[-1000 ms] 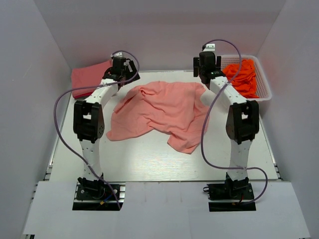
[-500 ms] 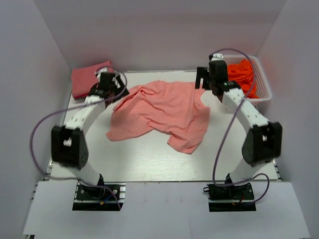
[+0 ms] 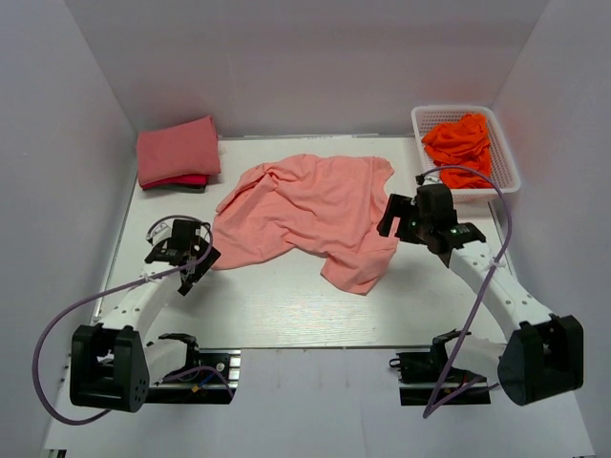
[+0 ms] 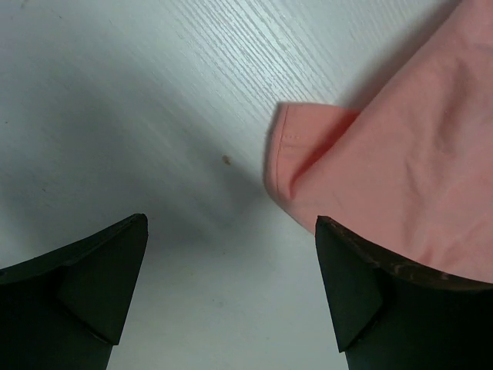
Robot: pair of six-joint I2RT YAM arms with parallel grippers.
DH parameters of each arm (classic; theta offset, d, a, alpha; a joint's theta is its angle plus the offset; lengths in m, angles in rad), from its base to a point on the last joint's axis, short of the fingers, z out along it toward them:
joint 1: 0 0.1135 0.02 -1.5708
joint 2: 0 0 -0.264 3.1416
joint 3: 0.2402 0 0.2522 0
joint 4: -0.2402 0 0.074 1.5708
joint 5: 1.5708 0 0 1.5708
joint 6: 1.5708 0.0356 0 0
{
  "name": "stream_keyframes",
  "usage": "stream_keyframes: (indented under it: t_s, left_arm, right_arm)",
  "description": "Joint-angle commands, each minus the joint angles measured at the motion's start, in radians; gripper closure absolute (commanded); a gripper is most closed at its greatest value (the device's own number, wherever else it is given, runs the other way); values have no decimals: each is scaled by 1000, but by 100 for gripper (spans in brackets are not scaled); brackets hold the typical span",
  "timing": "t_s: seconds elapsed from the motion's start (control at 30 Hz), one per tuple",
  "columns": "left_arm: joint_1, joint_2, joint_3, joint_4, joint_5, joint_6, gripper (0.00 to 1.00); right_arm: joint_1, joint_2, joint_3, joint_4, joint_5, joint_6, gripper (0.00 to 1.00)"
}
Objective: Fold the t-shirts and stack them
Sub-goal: Flatten out the tshirt
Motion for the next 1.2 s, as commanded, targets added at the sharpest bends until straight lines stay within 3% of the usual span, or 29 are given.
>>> stream_keyframes:
  t_s: [0.0,0.27,0.43,0.5,0.6,0.67,0.87,0.93,0.97,1.17]
  left_arm:
    - [26,36,-12,83,6,-64,0]
    - [74,136,-40,208,37,-133,23]
    - [84,174,-60,262,24,-112,28]
    - [72,203,-60,308,33,-91,38]
    - [55,237,-83,368,70,-43,45]
    - [55,247,-106,394,83,-43,62]
    - [55,247,-149,451,110,-3,61]
    - [55,237,-161,463,110,-3,83]
    - [55,225,-172,475,121,17,100]
    - [55,124,-210,509,150,61,100]
  right_arm:
    - [4,-69,-6,-12,-14,30,10]
    - [3,-107,-3,-47,-21,53,10]
    - [17,-115,-23,-81,-9,59,10]
    - [30,-121,-29,-101,9,51,10]
    - [40,-141,-39,-141,57,78,10]
    - [60,-172,-55,-155,106,91,10]
    - [89,-143,-45,-217,135,112,10]
    - [104,-118,-48,-234,127,120,10]
    - [116,-112,-57,-244,126,126,10]
    - [179,-42,-88,-319,57,195,10]
